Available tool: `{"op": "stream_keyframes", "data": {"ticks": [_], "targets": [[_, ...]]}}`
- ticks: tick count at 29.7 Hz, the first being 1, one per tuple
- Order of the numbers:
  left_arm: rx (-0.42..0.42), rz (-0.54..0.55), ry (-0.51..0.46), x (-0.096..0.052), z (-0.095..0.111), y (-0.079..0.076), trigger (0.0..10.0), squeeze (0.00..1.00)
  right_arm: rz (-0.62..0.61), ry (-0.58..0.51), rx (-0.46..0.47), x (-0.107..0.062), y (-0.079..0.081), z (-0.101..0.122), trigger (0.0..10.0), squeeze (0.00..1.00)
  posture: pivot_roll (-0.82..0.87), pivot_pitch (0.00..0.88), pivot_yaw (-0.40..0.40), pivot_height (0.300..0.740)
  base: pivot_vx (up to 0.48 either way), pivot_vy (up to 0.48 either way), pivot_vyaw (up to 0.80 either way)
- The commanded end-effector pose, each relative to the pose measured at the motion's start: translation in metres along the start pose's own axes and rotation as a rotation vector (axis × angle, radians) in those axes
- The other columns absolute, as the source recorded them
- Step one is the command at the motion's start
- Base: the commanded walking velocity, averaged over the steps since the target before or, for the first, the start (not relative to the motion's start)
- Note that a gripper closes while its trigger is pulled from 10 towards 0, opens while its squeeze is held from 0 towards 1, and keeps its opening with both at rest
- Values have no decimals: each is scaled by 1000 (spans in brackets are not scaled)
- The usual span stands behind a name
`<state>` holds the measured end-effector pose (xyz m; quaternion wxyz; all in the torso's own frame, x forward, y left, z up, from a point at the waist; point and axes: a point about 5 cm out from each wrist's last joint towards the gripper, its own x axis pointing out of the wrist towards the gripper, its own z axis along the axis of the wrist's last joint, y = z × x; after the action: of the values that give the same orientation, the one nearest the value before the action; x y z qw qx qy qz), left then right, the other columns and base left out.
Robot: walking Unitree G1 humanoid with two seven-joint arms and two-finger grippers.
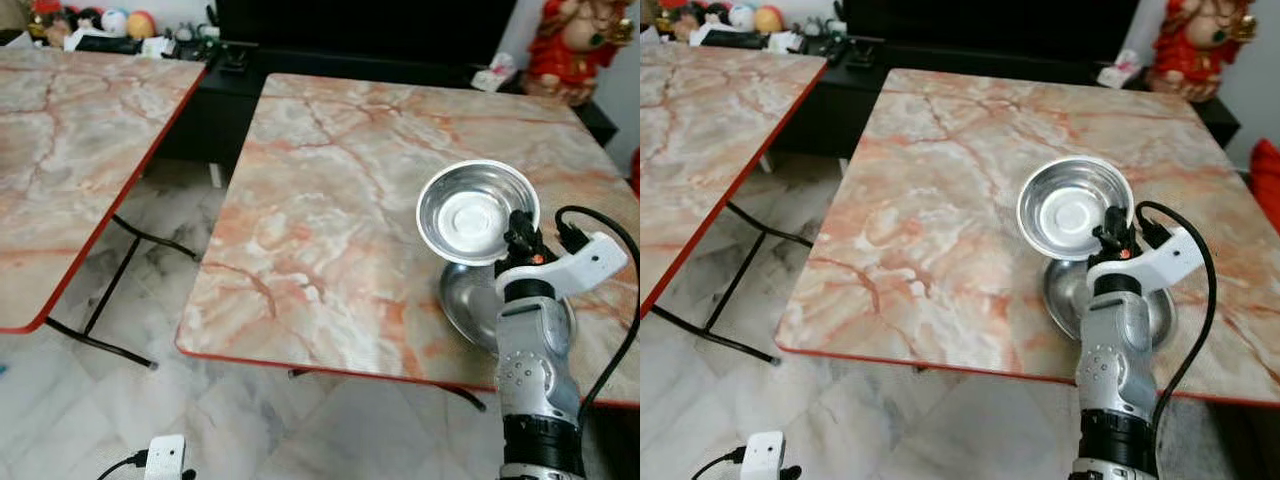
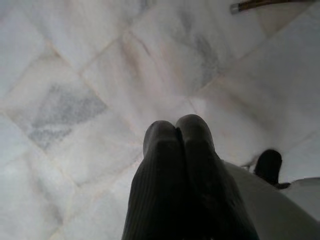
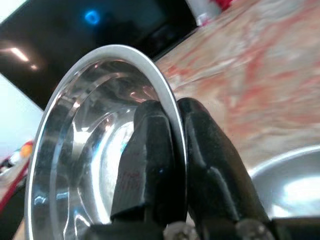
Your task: Setting the table
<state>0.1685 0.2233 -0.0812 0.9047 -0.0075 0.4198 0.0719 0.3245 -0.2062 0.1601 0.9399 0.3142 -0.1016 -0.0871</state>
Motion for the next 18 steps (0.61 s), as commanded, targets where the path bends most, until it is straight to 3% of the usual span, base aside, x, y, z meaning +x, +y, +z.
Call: {"op": "stream_keyframes", "data": {"ticks": [1,12,15,18], "targets": [[-13,-3,6,-1,-4,-5,10000,0,-26,-38,-8,1,-8,11,10000,0,78,93,-80,740,0,0,0],[-14,3,27,-3,-10,-1,10000,0,-30,-39,-23,-3,-7,8,10000,0,77,95,-82,740,0,0,0],[-11,0,32,-2,-10,-2,10000,0,-52,-47,-88,-6,-11,11,10000,0,68,95,-84,740,0,0,0],[-11,-1,34,-2,-10,-4,10000,0,-75,-47,-91,-9,-15,14,10000,0,69,95,-85,740,0,0,0]]}}
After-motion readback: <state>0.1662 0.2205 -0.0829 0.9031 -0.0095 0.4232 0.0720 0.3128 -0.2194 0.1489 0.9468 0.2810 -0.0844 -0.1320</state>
